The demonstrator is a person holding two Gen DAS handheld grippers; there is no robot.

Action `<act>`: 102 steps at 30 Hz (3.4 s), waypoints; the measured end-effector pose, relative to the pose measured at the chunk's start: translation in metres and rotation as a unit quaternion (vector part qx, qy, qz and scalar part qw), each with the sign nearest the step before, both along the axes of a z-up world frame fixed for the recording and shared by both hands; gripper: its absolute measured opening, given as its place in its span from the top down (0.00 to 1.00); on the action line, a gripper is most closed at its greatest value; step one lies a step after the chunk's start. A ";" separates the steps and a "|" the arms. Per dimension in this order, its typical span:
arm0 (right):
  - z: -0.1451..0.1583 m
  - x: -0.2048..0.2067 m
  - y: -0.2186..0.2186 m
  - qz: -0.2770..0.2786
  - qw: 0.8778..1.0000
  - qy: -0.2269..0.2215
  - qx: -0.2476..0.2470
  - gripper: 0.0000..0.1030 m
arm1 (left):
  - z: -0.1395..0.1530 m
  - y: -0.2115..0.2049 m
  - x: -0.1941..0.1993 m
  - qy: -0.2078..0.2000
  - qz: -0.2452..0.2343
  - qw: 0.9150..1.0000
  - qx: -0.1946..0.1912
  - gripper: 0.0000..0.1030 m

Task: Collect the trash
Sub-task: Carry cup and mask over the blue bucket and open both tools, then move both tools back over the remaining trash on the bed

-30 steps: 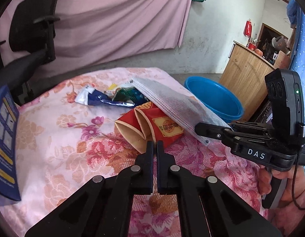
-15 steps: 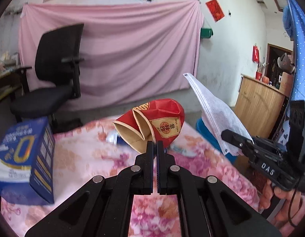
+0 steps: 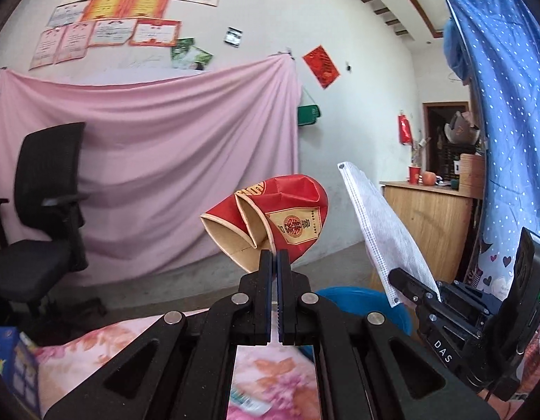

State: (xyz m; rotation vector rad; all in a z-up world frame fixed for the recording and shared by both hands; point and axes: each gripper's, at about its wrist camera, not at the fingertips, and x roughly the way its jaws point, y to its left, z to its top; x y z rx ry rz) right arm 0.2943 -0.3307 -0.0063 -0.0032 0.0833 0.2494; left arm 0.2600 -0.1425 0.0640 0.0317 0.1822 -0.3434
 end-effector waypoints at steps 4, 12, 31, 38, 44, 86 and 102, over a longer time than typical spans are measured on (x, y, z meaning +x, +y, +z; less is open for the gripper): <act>-0.016 0.024 -0.041 -0.045 0.997 0.053 0.021 0.69 | -0.012 -0.043 0.043 0.033 -0.028 0.999 0.011 0.99; -0.059 0.060 -0.100 -0.093 0.977 0.178 0.077 0.69 | -0.046 -0.111 0.127 0.158 -0.043 0.986 0.013 0.99; -0.100 0.103 -0.107 -0.077 0.953 0.274 0.103 0.62 | -0.083 -0.156 0.183 0.315 -0.056 0.947 0.031 0.95; -0.088 0.101 -0.107 -0.084 0.956 0.262 0.107 0.37 | -0.070 -0.118 0.161 0.285 -0.038 0.958 -0.008 0.68; -0.060 0.085 -0.095 -0.086 0.967 0.220 0.099 0.23 | -0.045 -0.080 0.126 0.215 -0.005 0.976 -0.035 0.47; 0.002 0.007 0.104 0.062 0.997 0.026 -0.022 0.00 | -0.056 0.138 -0.028 0.052 0.230 0.972 -0.005 0.02; -0.040 0.071 0.105 0.085 0.965 0.247 -0.028 0.08 | -0.108 0.143 0.041 0.236 0.181 0.955 -0.005 0.12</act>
